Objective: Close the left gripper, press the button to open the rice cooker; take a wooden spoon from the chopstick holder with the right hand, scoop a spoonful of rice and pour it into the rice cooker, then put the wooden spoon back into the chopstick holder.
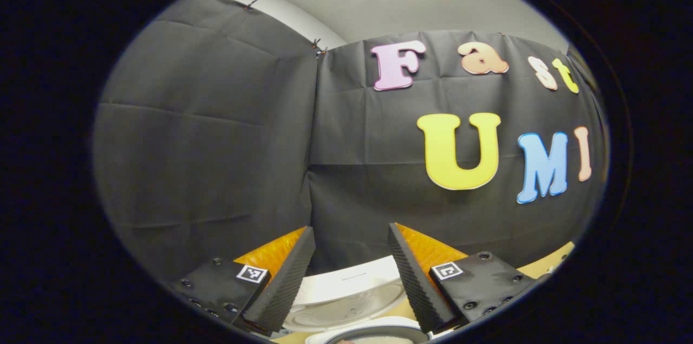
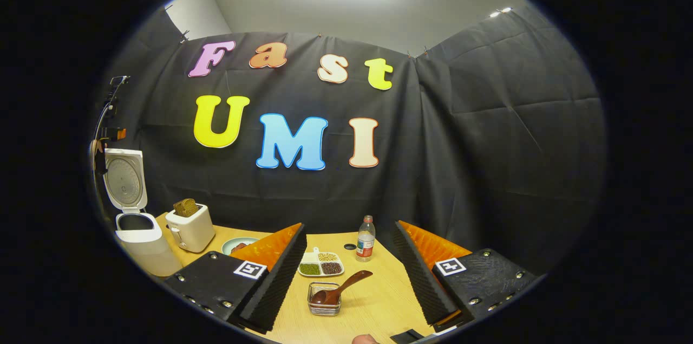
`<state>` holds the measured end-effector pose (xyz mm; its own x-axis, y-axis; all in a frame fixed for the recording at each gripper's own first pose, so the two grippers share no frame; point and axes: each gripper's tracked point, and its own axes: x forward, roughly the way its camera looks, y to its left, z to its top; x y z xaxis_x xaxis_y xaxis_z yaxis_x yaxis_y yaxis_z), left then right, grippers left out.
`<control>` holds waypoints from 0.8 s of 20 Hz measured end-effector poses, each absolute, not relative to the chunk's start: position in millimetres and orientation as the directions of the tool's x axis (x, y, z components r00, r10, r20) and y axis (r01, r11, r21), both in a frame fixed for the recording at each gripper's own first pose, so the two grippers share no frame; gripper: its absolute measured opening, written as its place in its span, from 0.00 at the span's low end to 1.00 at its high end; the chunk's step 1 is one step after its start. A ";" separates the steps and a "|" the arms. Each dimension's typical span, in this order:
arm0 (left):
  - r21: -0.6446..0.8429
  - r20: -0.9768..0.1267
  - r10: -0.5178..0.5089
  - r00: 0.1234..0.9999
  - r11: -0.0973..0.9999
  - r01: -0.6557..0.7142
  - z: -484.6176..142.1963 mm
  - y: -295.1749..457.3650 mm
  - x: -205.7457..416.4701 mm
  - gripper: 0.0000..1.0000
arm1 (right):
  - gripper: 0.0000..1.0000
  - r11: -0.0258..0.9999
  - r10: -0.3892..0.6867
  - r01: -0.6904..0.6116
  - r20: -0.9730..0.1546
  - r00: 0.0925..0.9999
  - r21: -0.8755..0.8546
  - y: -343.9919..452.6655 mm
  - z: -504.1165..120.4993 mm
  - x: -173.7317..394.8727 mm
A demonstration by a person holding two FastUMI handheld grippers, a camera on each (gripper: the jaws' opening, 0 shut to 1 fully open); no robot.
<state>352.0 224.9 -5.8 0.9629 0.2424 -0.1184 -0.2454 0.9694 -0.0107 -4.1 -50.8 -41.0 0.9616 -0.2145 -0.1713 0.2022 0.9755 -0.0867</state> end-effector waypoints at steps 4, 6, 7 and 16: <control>-0.030 -0.208 0.262 0.942 0.961 -0.274 -42.9 235.0 370.6 0.91 | 0.97 0.975 -0.215 0.200 -0.177 0.960 -0.101 -54.0 -40.7 -5.6; -0.032 -0.250 0.276 0.928 0.956 -0.293 -54.7 238.4 370.3 0.95 | 0.97 0.977 -0.205 0.191 -0.178 0.962 -0.093 -52.4 -39.3 -3.6; -0.027 -0.241 0.278 0.930 0.956 -0.293 -55.0 238.8 371.3 0.92 | 0.97 0.978 -0.200 0.186 -0.177 0.964 -0.089 -52.7 -39.3 -2.7; -0.017 -0.274 0.259 0.926 0.962 -0.274 -56.8 208.4 341.1 0.97 | 0.97 0.990 -0.143 0.137 -0.167 0.976 -0.046 -64.5 -38.9 3.7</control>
